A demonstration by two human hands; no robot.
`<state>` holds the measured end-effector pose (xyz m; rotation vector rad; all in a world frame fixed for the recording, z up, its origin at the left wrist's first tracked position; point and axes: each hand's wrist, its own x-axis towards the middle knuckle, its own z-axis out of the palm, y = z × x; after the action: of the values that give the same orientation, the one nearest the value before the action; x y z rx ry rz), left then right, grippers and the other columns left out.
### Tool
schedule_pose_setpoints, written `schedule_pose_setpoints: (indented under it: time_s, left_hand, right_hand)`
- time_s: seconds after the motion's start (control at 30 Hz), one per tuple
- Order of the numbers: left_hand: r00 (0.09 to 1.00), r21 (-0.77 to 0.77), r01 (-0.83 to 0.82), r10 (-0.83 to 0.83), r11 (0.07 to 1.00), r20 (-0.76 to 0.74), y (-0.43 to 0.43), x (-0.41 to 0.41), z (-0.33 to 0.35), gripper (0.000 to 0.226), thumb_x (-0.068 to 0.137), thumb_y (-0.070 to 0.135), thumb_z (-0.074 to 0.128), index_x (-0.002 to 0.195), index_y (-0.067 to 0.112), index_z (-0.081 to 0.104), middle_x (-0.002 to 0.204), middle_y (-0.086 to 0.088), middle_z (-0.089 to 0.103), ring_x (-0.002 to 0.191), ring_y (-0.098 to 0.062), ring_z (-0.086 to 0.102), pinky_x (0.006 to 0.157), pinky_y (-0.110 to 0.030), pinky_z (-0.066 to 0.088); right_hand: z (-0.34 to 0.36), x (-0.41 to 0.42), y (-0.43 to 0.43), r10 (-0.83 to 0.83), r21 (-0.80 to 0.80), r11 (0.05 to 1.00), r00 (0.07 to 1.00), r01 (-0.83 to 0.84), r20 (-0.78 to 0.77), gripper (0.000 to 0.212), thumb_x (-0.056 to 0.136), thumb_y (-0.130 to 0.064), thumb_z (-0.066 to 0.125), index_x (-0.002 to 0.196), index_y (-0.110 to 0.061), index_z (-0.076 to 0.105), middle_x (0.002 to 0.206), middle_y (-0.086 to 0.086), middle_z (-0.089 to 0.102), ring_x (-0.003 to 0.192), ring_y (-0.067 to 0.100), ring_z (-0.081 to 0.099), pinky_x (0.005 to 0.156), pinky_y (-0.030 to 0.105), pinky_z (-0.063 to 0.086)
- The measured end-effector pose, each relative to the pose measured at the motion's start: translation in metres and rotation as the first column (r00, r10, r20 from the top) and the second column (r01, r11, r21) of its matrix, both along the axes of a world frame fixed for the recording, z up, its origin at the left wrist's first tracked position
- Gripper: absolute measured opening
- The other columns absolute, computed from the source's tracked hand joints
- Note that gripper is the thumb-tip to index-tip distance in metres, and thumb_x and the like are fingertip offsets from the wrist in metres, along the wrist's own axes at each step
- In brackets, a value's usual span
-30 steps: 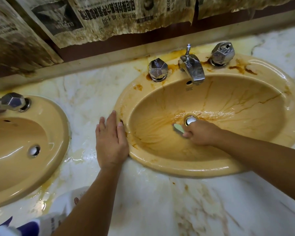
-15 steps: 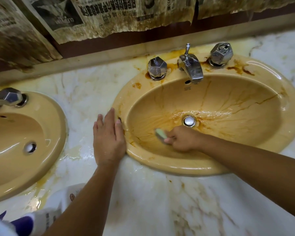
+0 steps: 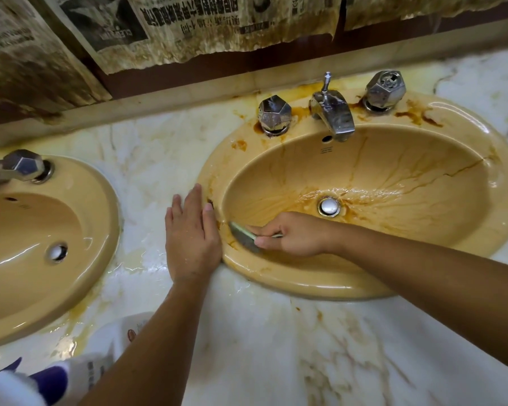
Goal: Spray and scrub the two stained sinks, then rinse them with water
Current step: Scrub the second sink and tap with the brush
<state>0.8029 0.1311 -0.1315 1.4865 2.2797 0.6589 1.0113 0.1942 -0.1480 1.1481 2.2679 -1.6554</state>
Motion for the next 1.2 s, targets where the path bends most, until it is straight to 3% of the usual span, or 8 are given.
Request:
schedule_pose_setpoints:
  time_s: [0.1, 0.2, 0.37, 0.57, 0.67, 0.83, 0.97, 1.2]
  left_hand:
    - [1.000, 0.006, 0.005, -0.006, 1.000, 0.010, 0.000, 0.001, 0.001, 0.050, 0.111, 0.039, 0.028, 0.160, 0.031, 0.030, 0.166, 0.001, 0.029, 0.157, -0.017, 0.011, 0.128, -0.038, 0.009]
    - [1.000, 0.011, 0.009, -0.009, 1.000, 0.007, 0.000, 0.000, 0.000, 0.050, 0.111, 0.039, 0.027, 0.160, 0.030, 0.030, 0.166, 0.001, 0.030, 0.157, -0.017, 0.011, 0.128, -0.039, 0.009]
    - [1.000, 0.018, 0.028, -0.028, 0.999, -0.008, 0.001, -0.003, -0.005, 0.051, 0.110, 0.043, 0.025, 0.159, 0.032, 0.029, 0.165, 0.002, 0.031, 0.157, -0.017, 0.012, 0.128, -0.042, 0.012]
    - [1.000, 0.014, 0.024, -0.024, 1.000, -0.012, 0.002, -0.006, -0.010, 0.053, 0.109, 0.047, 0.022, 0.160, 0.034, 0.027, 0.166, 0.005, 0.029, 0.157, -0.015, 0.010, 0.129, -0.041, 0.011]
    - [1.000, 0.016, 0.025, -0.025, 1.000, -0.009, 0.001, -0.005, -0.009, 0.052, 0.109, 0.045, 0.024, 0.160, 0.033, 0.028, 0.166, 0.003, 0.030, 0.157, -0.016, 0.011, 0.128, -0.043, 0.012]
    - [1.000, 0.018, 0.028, -0.028, 0.999, 0.004, -0.001, -0.004, -0.006, 0.053, 0.109, 0.046, 0.024, 0.160, 0.033, 0.028, 0.166, 0.001, 0.031, 0.157, -0.018, 0.012, 0.127, -0.048, 0.016]
    - [0.999, 0.004, 0.034, -0.034, 0.999, 0.023, -0.003, -0.008, -0.007, 0.055, 0.107, 0.050, 0.023, 0.160, 0.035, 0.025, 0.166, 0.000, 0.029, 0.157, -0.018, 0.011, 0.128, -0.047, 0.014]
    - [0.999, 0.046, 0.014, -0.016, 0.999, 0.037, -0.012, -0.006, 0.000, 0.052, 0.108, 0.040, 0.030, 0.158, 0.028, 0.035, 0.163, -0.005, 0.037, 0.156, -0.023, 0.017, 0.128, -0.042, 0.009]
  right_hand:
    - [-0.012, 0.028, 0.022, 0.119, 0.110, 0.981, 0.941, -0.161, 0.316, 0.036, 0.106, -0.040, 0.052, 0.126, -0.017, 0.071, 0.098, 0.004, 0.067, 0.093, 0.025, 0.061, 0.081, 0.033, 0.047]
    - [-0.022, 0.050, 0.027, 0.003, 0.175, 0.977, 0.834, -0.119, 0.551, 0.042, 0.106, -0.042, 0.049, 0.134, -0.016, 0.064, 0.110, 0.008, 0.063, 0.104, 0.027, 0.059, 0.089, 0.035, 0.050]
    - [0.001, 0.017, 0.008, 0.079, 0.018, 0.996, 0.977, -0.084, 0.196, 0.031, 0.103, -0.041, 0.056, 0.084, -0.024, 0.073, 0.092, 0.007, 0.068, 0.086, 0.016, 0.058, 0.081, 0.033, 0.047]
    - [-0.012, 0.034, 0.043, 0.049, 0.203, 0.961, 0.841, -0.186, 0.539, 0.046, 0.104, -0.044, 0.052, 0.144, -0.022, 0.059, 0.126, 0.006, 0.065, 0.111, 0.025, 0.060, 0.092, 0.035, 0.049]
    - [-0.016, 0.033, 0.035, -0.011, 0.255, 0.951, 0.804, -0.176, 0.594, 0.046, 0.105, -0.046, 0.048, 0.145, -0.023, 0.055, 0.131, 0.008, 0.063, 0.119, 0.028, 0.058, 0.096, 0.038, 0.049]
    - [0.003, 0.038, 0.002, 0.089, 0.134, 0.977, 0.885, -0.167, 0.457, 0.047, 0.105, -0.044, 0.052, 0.146, -0.023, 0.057, 0.120, 0.007, 0.069, 0.096, 0.019, 0.057, 0.077, 0.028, 0.040]
    - [0.027, 0.048, -0.019, -0.053, 0.183, 0.983, 0.893, -0.034, 0.446, 0.047, 0.099, -0.051, 0.060, 0.142, -0.033, 0.061, 0.131, -0.003, 0.068, 0.101, 0.011, 0.057, 0.079, 0.028, 0.042]
    - [0.052, 0.042, -0.081, -0.560, 0.532, 0.779, 0.747, 0.330, 0.357, 0.036, 0.087, -0.067, 0.065, 0.102, -0.035, 0.074, 0.094, -0.006, 0.070, 0.089, 0.018, 0.063, 0.067, 0.031, 0.047]
